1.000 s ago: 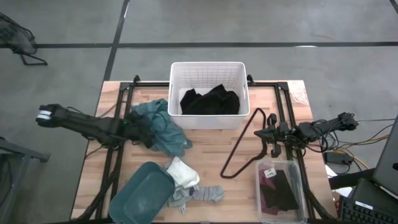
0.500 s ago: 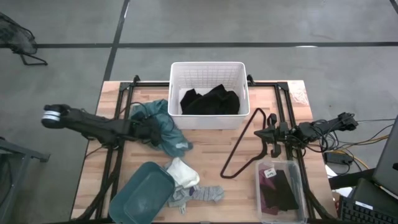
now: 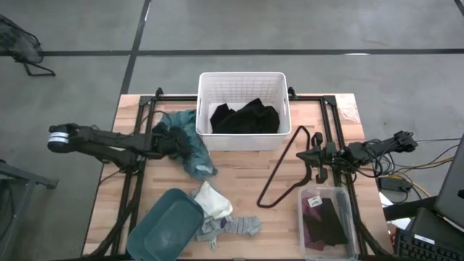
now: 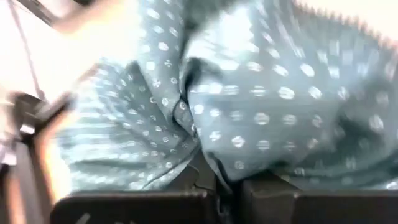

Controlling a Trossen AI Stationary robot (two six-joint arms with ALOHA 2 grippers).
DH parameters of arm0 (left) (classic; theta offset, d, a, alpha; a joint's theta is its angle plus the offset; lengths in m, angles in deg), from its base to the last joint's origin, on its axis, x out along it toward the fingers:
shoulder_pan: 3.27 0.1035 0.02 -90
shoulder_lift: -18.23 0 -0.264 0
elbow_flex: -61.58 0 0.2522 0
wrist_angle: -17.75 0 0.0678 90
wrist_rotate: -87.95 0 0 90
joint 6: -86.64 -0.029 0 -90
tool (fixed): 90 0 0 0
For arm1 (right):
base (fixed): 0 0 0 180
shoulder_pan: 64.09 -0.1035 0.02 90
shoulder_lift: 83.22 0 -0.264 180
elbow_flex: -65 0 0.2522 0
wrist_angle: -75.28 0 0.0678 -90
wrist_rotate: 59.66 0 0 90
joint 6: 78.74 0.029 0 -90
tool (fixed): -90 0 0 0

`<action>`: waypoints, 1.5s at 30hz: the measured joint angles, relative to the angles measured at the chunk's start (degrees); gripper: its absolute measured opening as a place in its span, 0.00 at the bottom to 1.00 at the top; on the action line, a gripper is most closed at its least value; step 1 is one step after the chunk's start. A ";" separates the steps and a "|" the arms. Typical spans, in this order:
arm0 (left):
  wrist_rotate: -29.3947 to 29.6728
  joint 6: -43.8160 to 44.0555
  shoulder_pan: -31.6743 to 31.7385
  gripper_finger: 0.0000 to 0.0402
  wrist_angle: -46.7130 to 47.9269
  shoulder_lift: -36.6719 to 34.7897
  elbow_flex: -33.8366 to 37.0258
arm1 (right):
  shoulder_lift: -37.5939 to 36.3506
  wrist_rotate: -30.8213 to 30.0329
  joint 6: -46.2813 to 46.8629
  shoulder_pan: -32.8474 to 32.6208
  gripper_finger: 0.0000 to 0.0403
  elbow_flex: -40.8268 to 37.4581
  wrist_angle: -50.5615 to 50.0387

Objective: Pick & Place Cloths
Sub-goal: Put the green shirt into the white bin

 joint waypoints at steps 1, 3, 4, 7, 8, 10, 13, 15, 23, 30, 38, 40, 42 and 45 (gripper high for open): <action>1.38 -0.56 0.00 0.03 1.54 -1.32 -1.37 | 0.00 -0.01 0.00 -0.01 0.02 0.00 0.00; 4.65 -1.79 0.00 0.03 4.84 -3.86 -4.45 | 0.00 -0.02 0.00 0.01 0.02 0.00 0.00; 6.10 -2.67 0.00 0.03 6.31 -4.97 -6.03 | 0.00 -0.02 0.00 -0.01 0.02 0.00 0.00; 8.06 -6.55 0.00 0.03 8.34 -8.01 -10.47 | 0.00 -0.02 0.00 -0.01 0.02 0.00 0.00; 8.60 -7.98 0.00 0.03 8.02 -8.83 -11.72 | 0.00 -0.02 0.00 -0.01 0.02 0.00 0.00; 10.17 -10.61 0.00 0.03 7.06 -10.17 -13.94 | 0.00 -0.02 0.00 0.00 0.02 0.00 0.00; 12.62 -15.66 0.00 0.03 5.76 -11.45 -16.55 | 0.00 -0.02 0.00 0.00 0.02 0.00 0.00; 13.84 -19.99 0.00 0.03 4.37 -11.85 -17.83 | 0.00 -0.02 0.00 0.00 0.02 0.00 0.00; 17.64 -36.02 0.00 0.03 -7.47 -12.18 -19.35 | 0.00 -0.02 0.00 0.01 0.02 0.00 0.00; 11.90 -54.28 -0.01 0.03 -26.87 -12.01 -19.41 | 0.00 -0.02 0.00 0.01 0.02 0.00 0.00; 1.39 -67.82 0.16 0.04 -40.17 -11.57 -20.51 | 0.00 -0.02 0.00 0.01 0.02 0.00 0.00; -1.36 -68.02 0.24 0.03 -40.39 -11.03 -21.65 | 0.00 -0.02 0.00 0.01 0.02 0.00 0.00; -3.88 -68.05 0.37 0.03 -40.51 -10.10 -22.99 | 0.00 -0.02 0.00 -0.01 0.02 0.00 0.00; -7.57 -67.34 0.95 0.05 -41.66 -7.76 -24.86 | -0.01 -0.02 0.00 -0.01 0.02 0.00 0.00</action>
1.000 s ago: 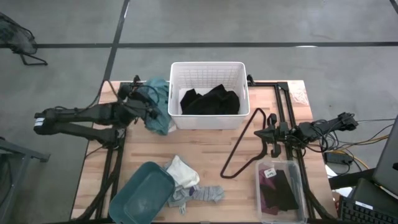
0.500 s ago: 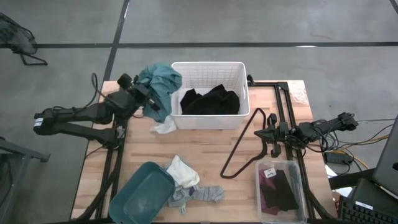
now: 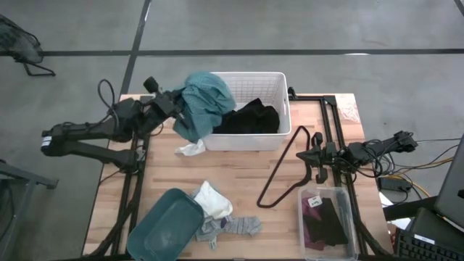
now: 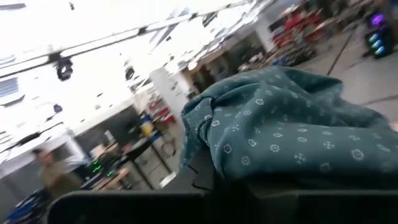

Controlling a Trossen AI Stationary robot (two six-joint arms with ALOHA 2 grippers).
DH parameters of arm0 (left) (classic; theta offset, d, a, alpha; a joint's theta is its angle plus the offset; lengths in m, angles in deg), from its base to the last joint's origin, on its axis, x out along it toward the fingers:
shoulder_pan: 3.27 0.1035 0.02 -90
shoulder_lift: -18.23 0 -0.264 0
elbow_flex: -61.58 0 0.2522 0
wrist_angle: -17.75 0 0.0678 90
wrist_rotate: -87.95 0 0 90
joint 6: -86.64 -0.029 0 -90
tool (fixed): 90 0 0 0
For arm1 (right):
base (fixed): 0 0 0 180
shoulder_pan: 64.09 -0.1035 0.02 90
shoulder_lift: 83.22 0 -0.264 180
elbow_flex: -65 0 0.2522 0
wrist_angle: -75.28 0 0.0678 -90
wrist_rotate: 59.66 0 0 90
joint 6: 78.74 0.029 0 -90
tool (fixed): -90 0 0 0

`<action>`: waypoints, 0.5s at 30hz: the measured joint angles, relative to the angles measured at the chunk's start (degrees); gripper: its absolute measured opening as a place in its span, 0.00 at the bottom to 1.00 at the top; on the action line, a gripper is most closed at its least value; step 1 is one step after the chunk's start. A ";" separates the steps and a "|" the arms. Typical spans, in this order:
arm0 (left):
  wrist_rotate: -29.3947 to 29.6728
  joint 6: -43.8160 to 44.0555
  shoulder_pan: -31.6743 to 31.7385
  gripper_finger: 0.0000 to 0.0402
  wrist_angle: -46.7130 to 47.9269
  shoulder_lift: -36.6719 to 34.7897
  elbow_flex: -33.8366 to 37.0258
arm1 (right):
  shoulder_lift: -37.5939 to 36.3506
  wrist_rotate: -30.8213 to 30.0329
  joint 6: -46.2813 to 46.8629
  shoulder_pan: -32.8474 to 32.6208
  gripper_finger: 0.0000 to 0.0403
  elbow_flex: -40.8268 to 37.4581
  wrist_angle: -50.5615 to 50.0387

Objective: Pick & Place Cloths
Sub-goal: Put the green shirt into the white bin

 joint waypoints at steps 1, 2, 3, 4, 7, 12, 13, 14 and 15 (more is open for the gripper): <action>-1.63 0.01 0.43 0.05 -0.23 1.05 -0.83 | 0.01 0.00 0.00 0.01 0.02 0.00 0.00; -3.32 -0.38 0.92 0.05 -0.22 2.26 -1.83 | 0.01 0.00 0.00 0.02 0.02 0.00 0.00; -5.00 -1.29 1.37 0.05 -0.26 3.65 -3.05 | 0.00 0.00 0.00 0.02 0.02 0.00 0.00; -6.21 -1.98 1.86 0.05 -0.38 5.13 -4.32 | 0.01 0.00 0.00 0.00 0.02 0.00 0.00; -8.18 -3.44 3.75 0.05 -0.37 10.38 -8.73 | 0.01 0.00 0.00 0.00 0.02 0.00 0.00; -8.59 -4.79 7.88 0.06 -0.61 19.28 -16.23 | -0.01 -0.02 0.00 0.02 0.02 0.00 0.00; -8.85 -4.82 8.72 0.07 -0.76 21.09 -17.88 | 0.01 0.00 0.00 0.00 0.02 0.00 0.00; -9.08 -4.84 9.61 0.07 -0.73 22.75 -19.43 | 0.01 -0.02 0.00 0.02 0.02 0.00 0.00; -9.12 -4.99 10.62 0.07 -0.42 24.36 -20.94 | 0.01 -0.02 0.00 0.00 0.02 0.00 0.00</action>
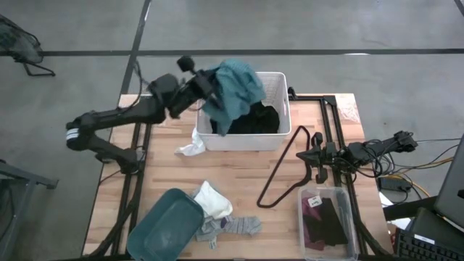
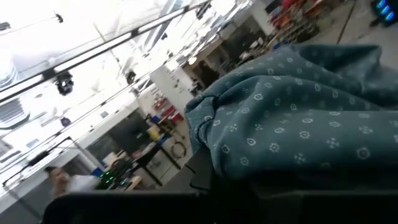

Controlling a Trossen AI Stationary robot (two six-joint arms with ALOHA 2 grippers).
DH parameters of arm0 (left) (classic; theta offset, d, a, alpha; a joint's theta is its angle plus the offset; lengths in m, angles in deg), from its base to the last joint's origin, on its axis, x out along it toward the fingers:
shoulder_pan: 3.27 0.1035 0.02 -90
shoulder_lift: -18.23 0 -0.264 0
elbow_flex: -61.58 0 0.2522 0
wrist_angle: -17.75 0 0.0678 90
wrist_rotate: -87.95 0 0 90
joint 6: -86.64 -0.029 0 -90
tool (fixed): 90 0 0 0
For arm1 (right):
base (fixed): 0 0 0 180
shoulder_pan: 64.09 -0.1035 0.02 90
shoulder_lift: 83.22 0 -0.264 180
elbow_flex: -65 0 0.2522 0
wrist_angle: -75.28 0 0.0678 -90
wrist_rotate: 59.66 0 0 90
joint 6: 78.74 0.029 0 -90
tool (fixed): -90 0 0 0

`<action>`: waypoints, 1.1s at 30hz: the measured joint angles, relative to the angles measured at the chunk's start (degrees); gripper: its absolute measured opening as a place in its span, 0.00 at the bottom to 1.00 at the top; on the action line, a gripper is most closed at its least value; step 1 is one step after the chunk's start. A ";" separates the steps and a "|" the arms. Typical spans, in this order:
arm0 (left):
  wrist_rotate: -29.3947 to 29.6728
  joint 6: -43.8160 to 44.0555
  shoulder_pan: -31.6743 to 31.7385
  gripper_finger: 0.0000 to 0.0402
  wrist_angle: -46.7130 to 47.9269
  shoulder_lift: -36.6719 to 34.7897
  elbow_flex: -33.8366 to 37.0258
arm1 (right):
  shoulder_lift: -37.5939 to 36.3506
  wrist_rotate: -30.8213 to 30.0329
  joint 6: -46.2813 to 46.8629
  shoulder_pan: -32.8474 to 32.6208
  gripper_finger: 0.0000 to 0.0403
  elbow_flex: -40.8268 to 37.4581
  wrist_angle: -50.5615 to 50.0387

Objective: Pick & Place Cloths
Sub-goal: Put the green shirt into the white bin, then put the top white sock into the green bin

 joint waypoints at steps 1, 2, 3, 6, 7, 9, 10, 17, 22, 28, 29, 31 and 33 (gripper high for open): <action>-0.05 -0.41 0.88 0.07 0.20 1.53 -1.33 | 0.00 0.02 0.00 0.00 0.02 0.00 0.00; -0.02 -0.66 1.80 0.07 0.27 2.97 -2.39 | 0.00 0.02 0.01 0.00 0.02 0.00 0.00; 0.01 -0.68 2.65 0.07 0.45 4.44 -3.29 | 0.00 0.02 0.00 0.00 0.02 0.00 0.00; 0.12 0.05 4.34 0.07 3.35 7.83 -4.98 | -0.01 0.02 0.00 0.01 0.02 0.00 0.00; 0.12 0.81 4.58 0.07 5.11 8.69 -5.15 | -0.02 0.02 0.00 0.01 0.02 0.00 0.01; -0.29 2.32 4.67 0.07 9.57 10.15 -5.23 | 0.00 0.02 0.00 0.00 0.02 0.00 0.00; -0.82 3.00 4.65 0.07 12.25 10.84 -5.18 | 0.00 0.02 0.00 0.00 0.02 0.00 0.00; -4.53 10.12 4.16 0.07 29.49 13.84 -4.92 | 0.00 0.02 0.00 0.01 0.02 0.00 0.01; -5.43 18.59 4.16 0.11 33.42 12.93 -4.92 | 0.00 0.02 0.00 0.00 0.02 0.00 0.00; -9.89 24.61 4.05 0.25 35.85 8.17 -4.92 | 0.00 0.02 0.00 0.02 0.02 0.00 0.02; -10.09 25.54 4.03 0.28 35.85 7.28 -4.82 | 0.00 0.02 0.00 0.00 0.02 0.00 0.00; -10.96 26.42 3.94 0.34 36.13 5.61 -4.71 | 0.00 0.00 0.00 0.02 0.02 0.00 0.02; -10.99 26.55 3.84 0.39 36.44 3.70 -4.64 | 0.00 0.02 0.00 0.00 0.02 0.00 0.01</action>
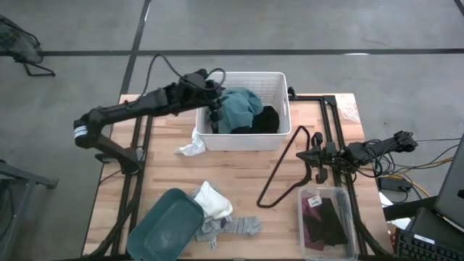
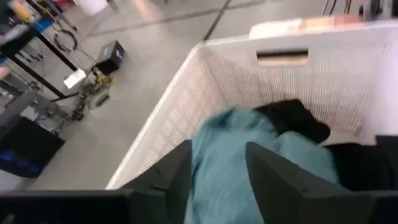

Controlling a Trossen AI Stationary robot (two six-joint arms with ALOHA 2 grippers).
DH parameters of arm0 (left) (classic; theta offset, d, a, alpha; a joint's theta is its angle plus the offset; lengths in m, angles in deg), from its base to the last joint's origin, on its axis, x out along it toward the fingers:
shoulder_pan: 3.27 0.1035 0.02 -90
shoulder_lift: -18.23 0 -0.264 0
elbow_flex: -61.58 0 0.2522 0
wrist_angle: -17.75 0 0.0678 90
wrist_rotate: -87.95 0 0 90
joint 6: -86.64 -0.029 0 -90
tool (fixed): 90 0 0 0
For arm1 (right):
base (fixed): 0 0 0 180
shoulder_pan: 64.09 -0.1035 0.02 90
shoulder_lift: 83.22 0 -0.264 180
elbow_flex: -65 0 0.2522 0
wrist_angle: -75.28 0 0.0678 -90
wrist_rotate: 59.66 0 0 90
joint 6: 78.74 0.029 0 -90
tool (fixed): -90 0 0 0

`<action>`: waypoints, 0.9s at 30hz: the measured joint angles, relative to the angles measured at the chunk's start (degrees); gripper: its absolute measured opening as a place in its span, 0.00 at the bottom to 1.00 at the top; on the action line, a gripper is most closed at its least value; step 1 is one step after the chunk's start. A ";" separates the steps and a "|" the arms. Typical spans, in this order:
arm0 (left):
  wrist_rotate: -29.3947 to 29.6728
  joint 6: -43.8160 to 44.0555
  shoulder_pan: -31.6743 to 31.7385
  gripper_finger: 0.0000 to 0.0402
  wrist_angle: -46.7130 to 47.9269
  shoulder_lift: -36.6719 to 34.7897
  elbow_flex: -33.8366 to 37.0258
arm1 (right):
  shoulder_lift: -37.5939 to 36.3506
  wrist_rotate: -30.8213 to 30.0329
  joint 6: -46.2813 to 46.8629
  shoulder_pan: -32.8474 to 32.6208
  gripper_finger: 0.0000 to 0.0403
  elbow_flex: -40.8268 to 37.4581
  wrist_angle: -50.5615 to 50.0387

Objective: Pick & Place Cloths
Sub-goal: Put the top white sock into the green bin

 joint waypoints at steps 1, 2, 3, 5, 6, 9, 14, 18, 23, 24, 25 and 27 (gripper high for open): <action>0.20 0.13 -0.05 0.42 0.35 -1.23 0.02 | 0.00 0.00 0.00 0.01 0.02 0.00 0.00; 0.94 1.01 -0.05 0.44 0.68 -2.32 0.02 | 0.00 0.00 0.00 0.00 0.02 0.00 -0.01; 1.94 2.42 -0.07 0.45 0.93 -3.40 0.02 | 0.00 0.00 0.00 0.00 0.02 0.00 -0.01; 4.63 5.04 -0.06 0.47 2.60 -5.39 0.02 | 0.00 0.00 0.00 0.02 0.02 0.00 0.01; 5.74 6.29 -0.05 0.47 4.01 -6.34 0.06 | 0.00 0.00 0.00 0.00 0.02 0.00 -0.01; 6.78 9.08 -0.03 0.47 8.75 -8.79 0.13 | 0.00 0.00 0.00 0.00 0.02 0.00 0.01; 6.70 13.39 -0.05 0.47 15.26 -11.44 1.00 | 0.00 -0.02 0.00 0.00 0.02 0.00 0.01; 6.70 14.68 -0.05 0.47 15.20 -13.55 5.22 | 0.00 -0.01 0.00 0.02 0.02 0.00 -0.01; 6.71 15.46 -0.05 0.47 11.98 -16.23 11.06 | -0.01 0.00 0.00 0.00 0.02 0.00 0.01; 6.69 15.88 -0.05 0.47 11.23 -16.82 12.11 | 0.00 -0.01 0.00 0.01 0.02 0.00 0.00; 6.70 16.39 -0.05 0.47 10.60 -17.55 13.12 | 0.00 0.00 0.00 0.02 0.02 0.00 0.01; 6.70 17.52 -0.05 0.47 10.28 -18.86 14.86 | -0.01 0.00 0.00 0.00 0.02 0.00 0.01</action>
